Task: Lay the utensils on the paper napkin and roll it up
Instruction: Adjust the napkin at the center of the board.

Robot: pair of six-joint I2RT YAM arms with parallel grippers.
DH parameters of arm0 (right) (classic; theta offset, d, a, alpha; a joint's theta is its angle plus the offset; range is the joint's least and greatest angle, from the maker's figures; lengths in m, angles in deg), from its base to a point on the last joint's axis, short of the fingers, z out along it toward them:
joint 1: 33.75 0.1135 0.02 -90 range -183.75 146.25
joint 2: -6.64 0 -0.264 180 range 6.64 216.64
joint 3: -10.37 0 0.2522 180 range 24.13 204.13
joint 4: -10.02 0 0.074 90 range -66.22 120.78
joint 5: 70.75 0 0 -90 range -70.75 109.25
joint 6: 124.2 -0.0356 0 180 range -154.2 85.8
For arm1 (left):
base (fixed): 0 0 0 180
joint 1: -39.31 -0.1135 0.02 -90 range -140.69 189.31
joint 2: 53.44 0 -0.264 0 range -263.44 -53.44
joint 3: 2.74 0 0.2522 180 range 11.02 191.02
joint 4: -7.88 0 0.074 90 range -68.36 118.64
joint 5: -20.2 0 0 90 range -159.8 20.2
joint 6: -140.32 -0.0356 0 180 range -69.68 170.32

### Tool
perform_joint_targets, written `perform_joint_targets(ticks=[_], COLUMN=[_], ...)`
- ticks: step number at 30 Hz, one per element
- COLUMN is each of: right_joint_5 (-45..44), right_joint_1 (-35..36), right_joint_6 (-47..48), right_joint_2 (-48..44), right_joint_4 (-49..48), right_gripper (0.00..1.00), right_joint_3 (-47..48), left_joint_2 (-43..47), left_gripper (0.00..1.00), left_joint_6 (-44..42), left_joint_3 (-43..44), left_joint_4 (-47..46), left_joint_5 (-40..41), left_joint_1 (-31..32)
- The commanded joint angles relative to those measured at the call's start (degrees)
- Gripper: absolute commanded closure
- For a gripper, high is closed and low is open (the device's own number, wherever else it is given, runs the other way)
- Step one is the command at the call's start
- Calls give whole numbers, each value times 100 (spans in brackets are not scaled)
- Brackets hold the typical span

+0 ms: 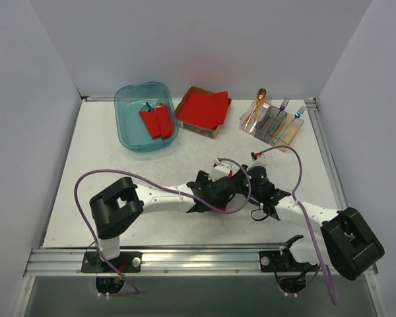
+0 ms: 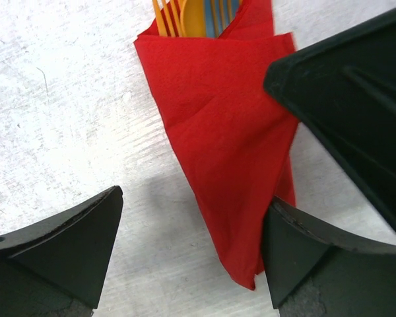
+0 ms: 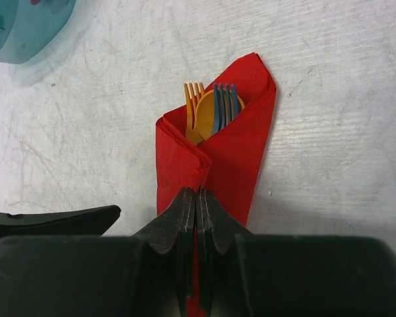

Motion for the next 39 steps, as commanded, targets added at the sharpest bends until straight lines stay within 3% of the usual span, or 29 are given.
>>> perform_joint_targets(ticks=[1,8,24,39], right_joint_5=[-101,-110,-136,-66], right_joint_1=[73,90,99,108], right_joint_6=[-63,-72,-63,-63], right_joint_2=[16,60,60,271], right_joint_4=[-204,-222,-117,-380], right_gripper=[100,100,100,100], right_joint_3=[131,148,315,386], left_joint_2=[417,699,-57,286], left_gripper=[12,12,7,4], left_joint_6=[-167,-317,-387,-431], left_joint_3=[92,-146,188,-50], left_joint_4=[-309,-669,-608,-907], left_joint_5=[-84,-101,-374,-322], left_joint_1=[69,131,140,500])
